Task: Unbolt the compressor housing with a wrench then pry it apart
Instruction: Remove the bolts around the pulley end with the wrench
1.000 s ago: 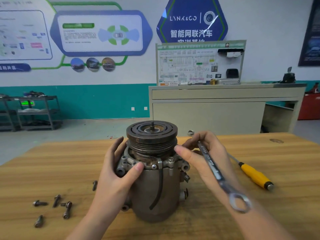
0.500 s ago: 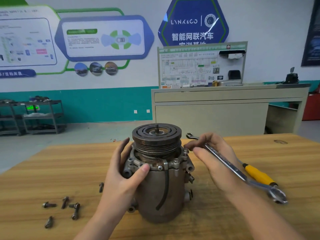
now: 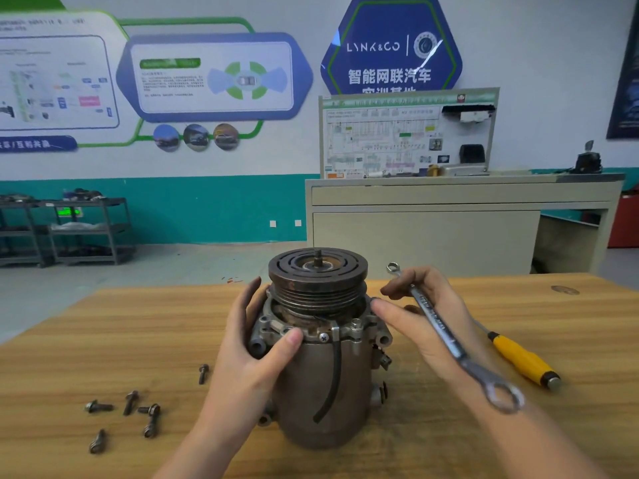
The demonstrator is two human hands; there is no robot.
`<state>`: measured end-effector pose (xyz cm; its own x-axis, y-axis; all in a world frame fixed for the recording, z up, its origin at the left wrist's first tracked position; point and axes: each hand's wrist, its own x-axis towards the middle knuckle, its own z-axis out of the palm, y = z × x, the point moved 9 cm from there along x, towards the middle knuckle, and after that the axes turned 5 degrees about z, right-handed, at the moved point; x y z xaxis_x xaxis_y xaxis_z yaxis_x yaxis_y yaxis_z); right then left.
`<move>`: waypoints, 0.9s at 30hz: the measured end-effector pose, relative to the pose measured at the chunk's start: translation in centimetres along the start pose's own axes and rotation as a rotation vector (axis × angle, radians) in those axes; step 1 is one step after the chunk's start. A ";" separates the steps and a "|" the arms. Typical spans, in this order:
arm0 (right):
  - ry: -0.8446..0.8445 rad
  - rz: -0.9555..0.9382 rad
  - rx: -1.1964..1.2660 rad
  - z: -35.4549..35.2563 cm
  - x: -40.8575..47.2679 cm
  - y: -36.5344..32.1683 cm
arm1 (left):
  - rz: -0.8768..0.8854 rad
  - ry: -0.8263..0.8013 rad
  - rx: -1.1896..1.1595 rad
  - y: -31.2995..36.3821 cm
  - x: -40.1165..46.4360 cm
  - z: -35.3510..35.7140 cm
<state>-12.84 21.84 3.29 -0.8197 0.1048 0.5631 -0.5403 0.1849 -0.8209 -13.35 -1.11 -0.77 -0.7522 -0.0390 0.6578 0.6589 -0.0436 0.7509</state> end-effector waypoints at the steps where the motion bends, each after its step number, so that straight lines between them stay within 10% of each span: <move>1: 0.024 -0.017 0.047 -0.4 0.1 0.1 | 0.002 0.003 0.003 -0.1 0.0 0.0; 27: 0.003 -0.031 0.072 -0.8 0.6 0.1 | -0.027 0.003 0.047 0.3 -0.3 0.1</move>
<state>-13.21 22.68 3.63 -0.8015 0.1033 0.5890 -0.5782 0.1174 -0.8074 -12.97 -0.99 -0.73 -0.7697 -0.0410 0.6371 0.6376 0.0025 0.7704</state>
